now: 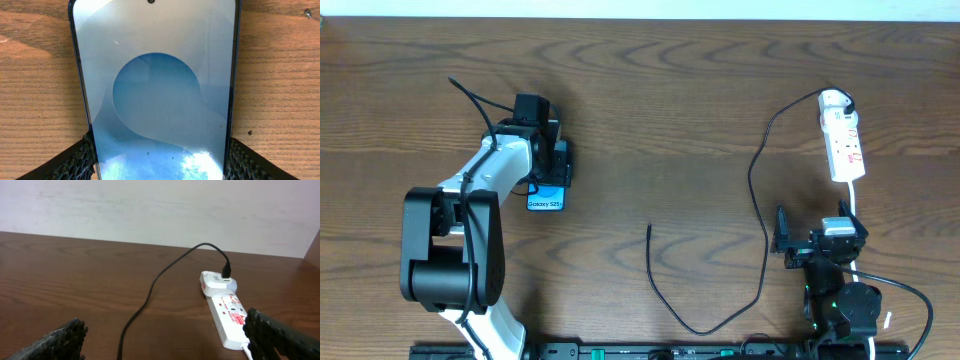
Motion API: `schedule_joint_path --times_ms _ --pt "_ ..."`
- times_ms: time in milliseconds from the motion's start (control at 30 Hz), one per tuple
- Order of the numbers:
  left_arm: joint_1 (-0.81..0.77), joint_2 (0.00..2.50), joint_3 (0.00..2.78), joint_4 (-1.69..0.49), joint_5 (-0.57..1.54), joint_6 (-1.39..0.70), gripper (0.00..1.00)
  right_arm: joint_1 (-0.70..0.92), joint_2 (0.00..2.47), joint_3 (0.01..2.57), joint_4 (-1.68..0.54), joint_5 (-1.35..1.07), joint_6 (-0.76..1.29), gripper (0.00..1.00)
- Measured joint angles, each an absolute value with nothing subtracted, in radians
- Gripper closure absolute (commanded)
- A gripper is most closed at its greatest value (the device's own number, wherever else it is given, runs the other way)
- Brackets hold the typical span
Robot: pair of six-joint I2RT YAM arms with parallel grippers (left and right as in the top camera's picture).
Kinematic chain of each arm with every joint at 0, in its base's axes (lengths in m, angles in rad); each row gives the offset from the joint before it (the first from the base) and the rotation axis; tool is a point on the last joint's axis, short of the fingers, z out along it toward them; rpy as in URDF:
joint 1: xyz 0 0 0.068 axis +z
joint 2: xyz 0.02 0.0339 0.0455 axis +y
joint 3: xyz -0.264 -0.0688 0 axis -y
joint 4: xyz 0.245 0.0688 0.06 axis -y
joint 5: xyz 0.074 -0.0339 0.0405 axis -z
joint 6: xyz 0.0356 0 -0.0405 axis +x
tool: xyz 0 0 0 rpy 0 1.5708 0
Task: Plug charger to phone and switch on socket
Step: 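Close the left gripper on the phone's top end, then lift the phone with the left gripper and tilt it upright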
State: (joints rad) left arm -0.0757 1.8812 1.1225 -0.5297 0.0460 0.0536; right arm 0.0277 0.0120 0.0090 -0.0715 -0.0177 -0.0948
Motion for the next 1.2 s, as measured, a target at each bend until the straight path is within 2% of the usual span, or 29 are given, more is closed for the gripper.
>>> schedule_joint_path --times_ms 633,1200 --pt "-0.076 1.869 1.122 -0.537 0.046 0.065 0.92 0.028 0.012 0.009 -0.072 -0.018 -0.095 0.01" --pt "-0.076 1.65 1.122 -0.565 0.096 0.06 0.93 0.028 0.012 0.009 -0.072 -0.018 -0.095 0.01"
